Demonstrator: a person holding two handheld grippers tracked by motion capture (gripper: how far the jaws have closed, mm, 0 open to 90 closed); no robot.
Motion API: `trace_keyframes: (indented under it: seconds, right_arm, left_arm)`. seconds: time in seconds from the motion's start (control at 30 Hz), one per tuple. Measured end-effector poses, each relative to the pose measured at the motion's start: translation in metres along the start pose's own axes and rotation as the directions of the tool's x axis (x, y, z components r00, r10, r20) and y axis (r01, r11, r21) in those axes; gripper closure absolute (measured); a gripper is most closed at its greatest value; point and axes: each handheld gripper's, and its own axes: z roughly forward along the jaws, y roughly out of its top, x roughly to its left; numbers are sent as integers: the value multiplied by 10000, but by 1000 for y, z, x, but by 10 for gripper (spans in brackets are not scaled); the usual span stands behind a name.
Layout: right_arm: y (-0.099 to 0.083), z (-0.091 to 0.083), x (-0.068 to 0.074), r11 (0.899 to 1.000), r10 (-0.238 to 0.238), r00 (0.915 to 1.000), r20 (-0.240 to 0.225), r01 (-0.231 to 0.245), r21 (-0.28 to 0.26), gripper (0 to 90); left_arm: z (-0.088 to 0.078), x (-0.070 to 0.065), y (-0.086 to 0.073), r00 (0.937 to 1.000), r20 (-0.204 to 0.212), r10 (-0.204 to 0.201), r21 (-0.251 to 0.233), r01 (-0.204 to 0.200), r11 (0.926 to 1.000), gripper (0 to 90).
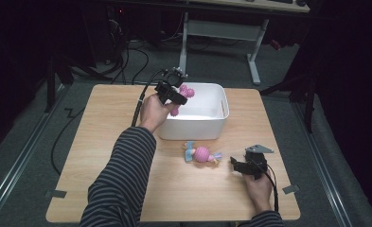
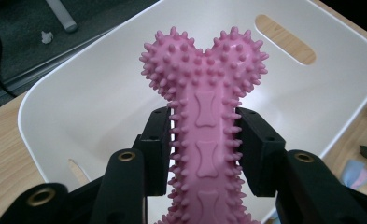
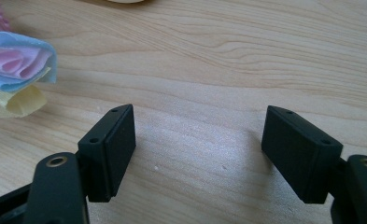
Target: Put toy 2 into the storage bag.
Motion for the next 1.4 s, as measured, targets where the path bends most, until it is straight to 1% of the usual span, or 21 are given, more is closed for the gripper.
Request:
trace_keyframes:
  seconds: [0.07, 0.2, 0.37, 0.5, 0.6, 0.8, 0.97, 1.0, 1.13, 1.17, 1.2, 1.4]
  right_arm:
    - [0, 0, 0, 10000, 8, 10000, 1, -8, 4, 263]
    - [0, 0, 0, 10000, -12, 10000, 2, 12, -4, 263]
    - [0, 0, 0, 10000, 9, 10000, -1, -9, 7, 263]
    - [0, 0, 0, 10000, -12, 10000, -1, 12, 1, 263]
    - [0, 0, 0, 10000, 2, 10000, 1, -2, 5, 263]
    - [0, 0, 0, 10000, -42, 10000, -13, 42, -10, 263]
    - [0, 0, 0, 10000, -16, 10000, -16, 16, -6, 263]
    - [0, 0, 0, 10000, -19, 10000, -9, 19, -4, 263]
    - [0, 0, 0, 10000, -16, 10000, -8, 16, 0, 263]
    - [0, 0, 0, 10000, -16, 10000, -8, 16, 0, 263]
    - [0, 0, 0, 10000, -16, 10000, -15, 16, -4, 263]
    - [0, 0, 0, 10000, -16, 10000, -5, 16, 0, 263]
  left_arm:
    - [3, 1, -1, 10000, -21, -16, 13, 16, 10000, 581]
    - [8, 0, -2, 9997, -224, 105, 61, -103, 9999, 580]
    - [11, -1, -1, 9998, -181, 100, 46, -99, 9999, 580]
    - [16, -1, -2, 9999, -113, 126, 166, -124, 9998, 580]
    - [20, -1, -5, 10000, -66, 71, 164, -70, 9998, 579]
    - [23, 2, -8, 10000, 6, -71, 115, 71, 9999, 578]
    - [24, 2, -8, 9999, -74, -75, 114, 76, 9999, 579]
    - [25, 3, -8, 9998, -207, -28, 139, 30, 9999, 580]
    - [29, 5, -10, 9998, -163, -130, 252, 135, 9996, 580]
    - [29, 5, -10, 9998, -163, -130, 252, 135, 9996, 580]
    - [32, 5, -12, 9998, -187, -117, 360, 124, 9993, 580]
    - [36, 5, -16, 9997, -221, -90, 471, 100, 9988, 580]
